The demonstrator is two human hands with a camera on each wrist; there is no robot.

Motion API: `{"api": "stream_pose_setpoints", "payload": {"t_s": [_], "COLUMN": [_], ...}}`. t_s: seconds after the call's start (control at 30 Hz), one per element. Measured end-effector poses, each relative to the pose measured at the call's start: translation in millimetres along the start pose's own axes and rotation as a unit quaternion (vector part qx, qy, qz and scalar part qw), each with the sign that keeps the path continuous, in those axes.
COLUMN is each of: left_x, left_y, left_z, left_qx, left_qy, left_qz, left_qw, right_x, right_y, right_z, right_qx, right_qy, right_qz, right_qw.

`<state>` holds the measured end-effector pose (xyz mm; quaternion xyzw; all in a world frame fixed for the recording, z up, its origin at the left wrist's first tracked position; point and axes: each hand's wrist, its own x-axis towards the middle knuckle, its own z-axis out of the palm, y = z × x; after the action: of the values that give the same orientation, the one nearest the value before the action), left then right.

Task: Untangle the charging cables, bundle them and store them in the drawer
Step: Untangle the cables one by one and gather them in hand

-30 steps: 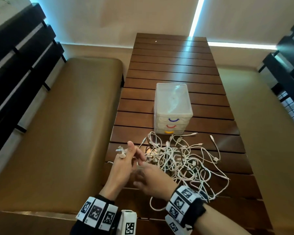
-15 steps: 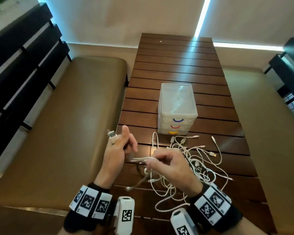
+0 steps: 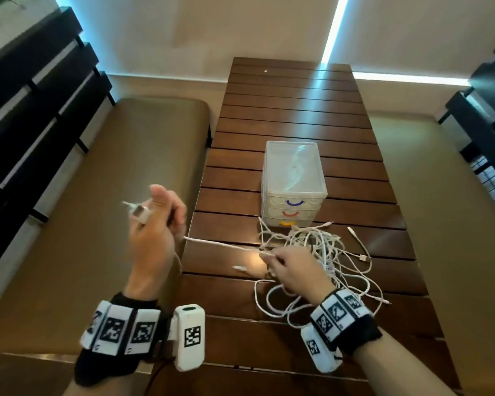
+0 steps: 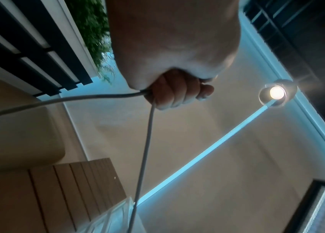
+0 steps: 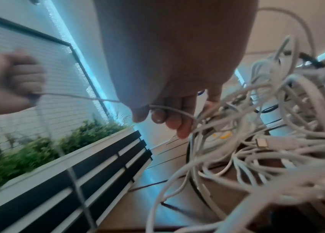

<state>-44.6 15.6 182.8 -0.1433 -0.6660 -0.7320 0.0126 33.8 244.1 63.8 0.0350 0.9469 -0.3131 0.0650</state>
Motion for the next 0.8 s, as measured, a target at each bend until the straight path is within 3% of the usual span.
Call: {"api": "stream_pose_setpoints", "payload": {"t_s": [0.13,0.27,0.43,0.57,0.7,0.8], "left_x": [-1,-16,-43,-50,-44,-41], "left_y": [1,-45,-74,-77,-78,-70], "left_z": [-13,8,45,57,58,53], "left_qx": [0.060,0.236,0.284,0.381,0.445,0.459], "left_qy": [0.011,-0.124,-0.223,-0.293,-0.321,-0.299], "left_qz": [-0.011,-0.055,-0.068,-0.076,-0.090,-0.072], "left_qw": [0.998,0.962,0.930,0.873,0.831,0.833], "right_x": [9,-7,-19,-21,-23,-26], "right_y": [6,-17,-31,-22,-13,-10], "right_z": [-11,3,8,11,19,30], "right_qx": [-0.029,0.061,0.156,0.223,0.225,0.160], "right_qy": [0.012,0.048,0.063,0.045,0.027,0.014], "right_qz": [0.005,-0.027,-0.028,-0.015,-0.016,-0.024], "right_qw": [0.999,0.997,0.985,0.974,0.974,0.987]}}
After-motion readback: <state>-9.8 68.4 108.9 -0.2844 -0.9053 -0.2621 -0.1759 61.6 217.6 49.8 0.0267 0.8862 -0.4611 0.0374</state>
